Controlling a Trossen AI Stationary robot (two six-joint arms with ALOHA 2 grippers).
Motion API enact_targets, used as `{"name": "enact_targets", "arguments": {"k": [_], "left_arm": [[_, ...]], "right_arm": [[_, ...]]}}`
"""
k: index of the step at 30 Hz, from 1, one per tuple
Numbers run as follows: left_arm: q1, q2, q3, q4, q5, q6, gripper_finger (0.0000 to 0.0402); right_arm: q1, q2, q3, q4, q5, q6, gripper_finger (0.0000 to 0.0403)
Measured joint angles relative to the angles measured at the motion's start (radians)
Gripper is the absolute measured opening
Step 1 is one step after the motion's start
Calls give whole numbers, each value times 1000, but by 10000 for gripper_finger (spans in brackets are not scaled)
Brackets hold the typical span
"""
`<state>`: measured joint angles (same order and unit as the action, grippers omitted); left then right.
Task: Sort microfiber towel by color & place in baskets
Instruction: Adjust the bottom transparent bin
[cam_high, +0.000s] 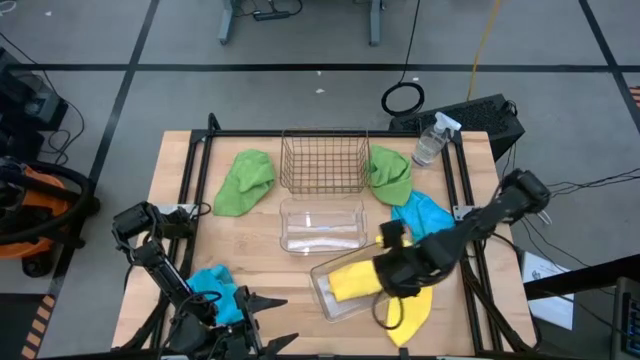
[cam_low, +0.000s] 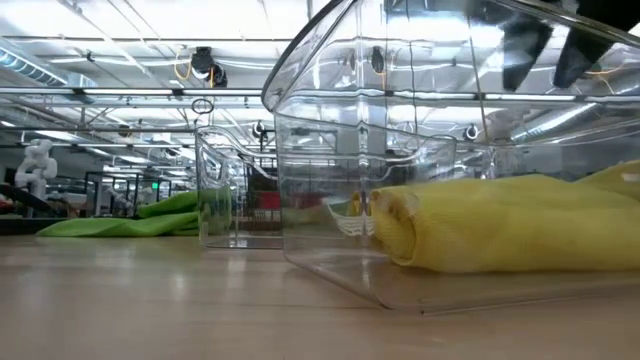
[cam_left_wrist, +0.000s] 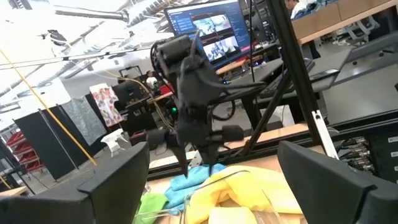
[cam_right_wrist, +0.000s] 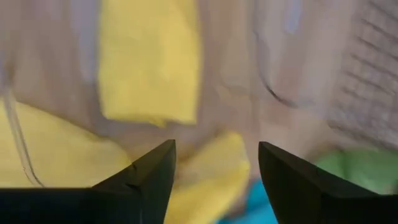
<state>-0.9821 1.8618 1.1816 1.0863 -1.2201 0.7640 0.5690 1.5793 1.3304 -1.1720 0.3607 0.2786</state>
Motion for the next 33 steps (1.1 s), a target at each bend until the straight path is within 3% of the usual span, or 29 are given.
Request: {"name": "enact_targets", "arguments": {"k": [4, 7, 15, 20, 33], "left_arm": [[0, 0, 0, -9, 0, 0, 358], [0, 0, 0, -31, 0, -9, 358], [6, 0, 0, -41, 1, -24, 358], [20, 0, 0, -72, 22, -73, 358], [97, -5, 0, -87, 76, -25, 358]], "right_arm": [[91, -38, 0, -137, 99, 189, 180], [147, -39, -23, -156, 110, 322, 140], [254, -36, -268, 83, 130, 675, 14], [272, -36, -325, 291, 187, 690, 13], [221, -27, -331, 549, 242, 495, 1]]}}
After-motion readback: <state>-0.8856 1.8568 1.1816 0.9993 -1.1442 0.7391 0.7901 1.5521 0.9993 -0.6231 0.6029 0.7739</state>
